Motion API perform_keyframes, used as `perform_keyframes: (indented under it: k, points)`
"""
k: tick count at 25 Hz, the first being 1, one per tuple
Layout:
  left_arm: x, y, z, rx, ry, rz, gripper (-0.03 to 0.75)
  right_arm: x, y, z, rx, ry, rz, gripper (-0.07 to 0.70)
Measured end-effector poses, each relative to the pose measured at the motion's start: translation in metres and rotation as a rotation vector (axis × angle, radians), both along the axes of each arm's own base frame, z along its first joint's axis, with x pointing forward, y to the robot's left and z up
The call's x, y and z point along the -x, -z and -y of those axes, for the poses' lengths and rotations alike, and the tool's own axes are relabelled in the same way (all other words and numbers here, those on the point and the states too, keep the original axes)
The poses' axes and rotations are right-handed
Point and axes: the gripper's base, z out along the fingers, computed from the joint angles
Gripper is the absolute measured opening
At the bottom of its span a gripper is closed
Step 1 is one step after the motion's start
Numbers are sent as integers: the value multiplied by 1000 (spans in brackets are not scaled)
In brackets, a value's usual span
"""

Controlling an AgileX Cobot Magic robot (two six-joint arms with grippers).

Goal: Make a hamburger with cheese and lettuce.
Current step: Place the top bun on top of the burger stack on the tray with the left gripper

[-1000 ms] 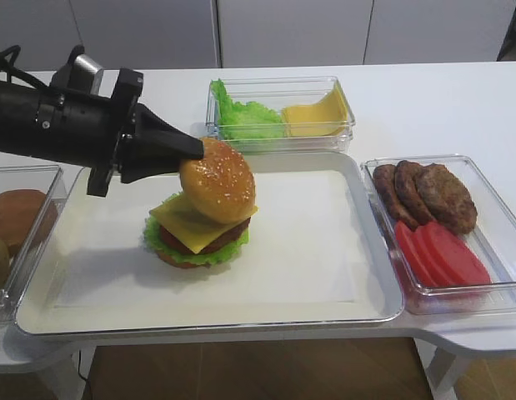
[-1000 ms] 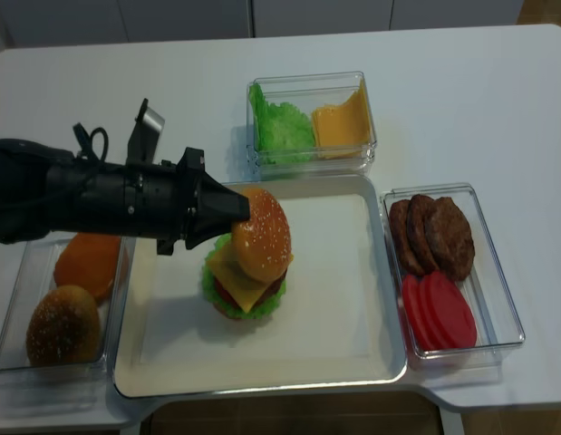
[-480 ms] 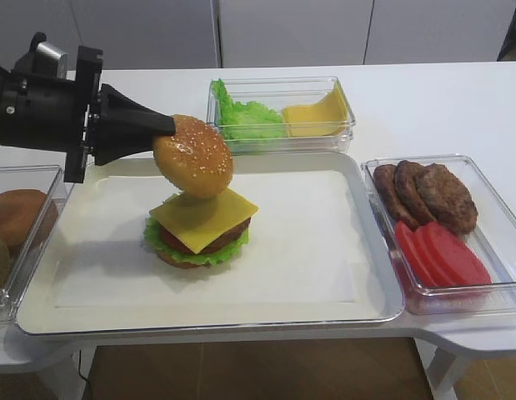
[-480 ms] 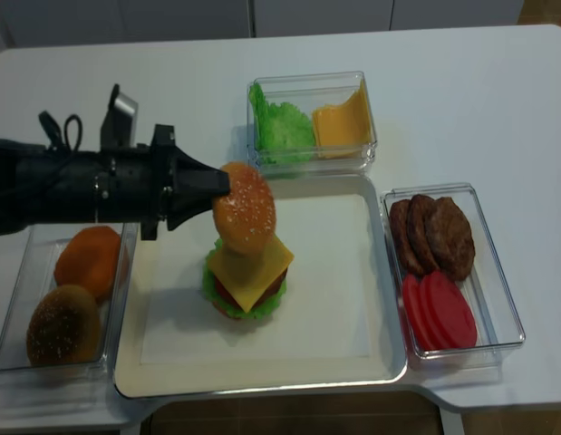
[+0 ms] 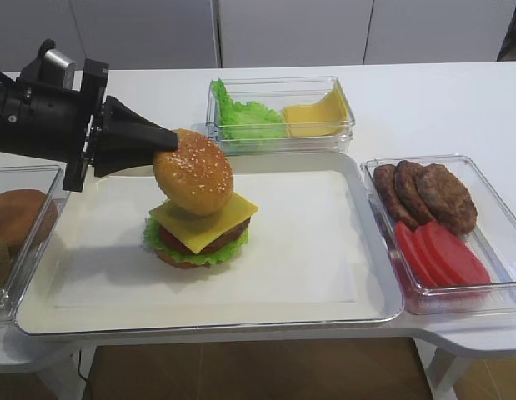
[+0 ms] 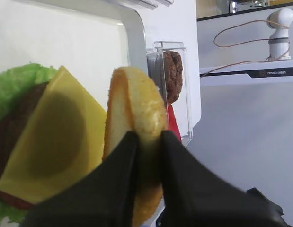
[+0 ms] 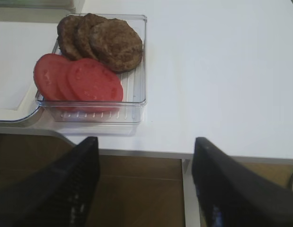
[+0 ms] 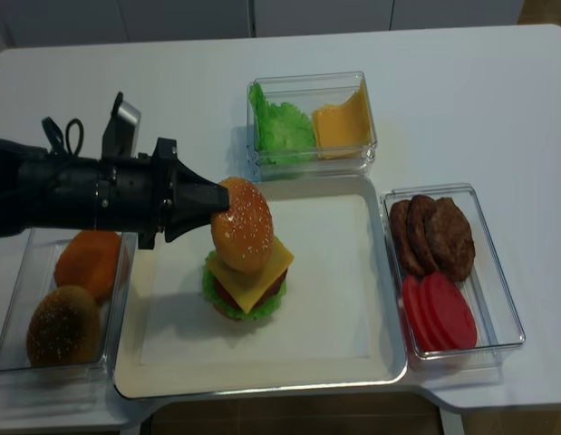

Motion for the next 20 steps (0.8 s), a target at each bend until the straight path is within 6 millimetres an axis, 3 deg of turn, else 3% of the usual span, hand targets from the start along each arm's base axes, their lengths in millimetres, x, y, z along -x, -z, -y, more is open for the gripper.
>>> perform_keyframes:
  k: [11,20]
  points:
    - [4,1,14,4,43,-22,103,0,0,0,0,0,0,465]
    - [5,4,14,-9,55,-27,103,0,0,0,2,-1,0,465]
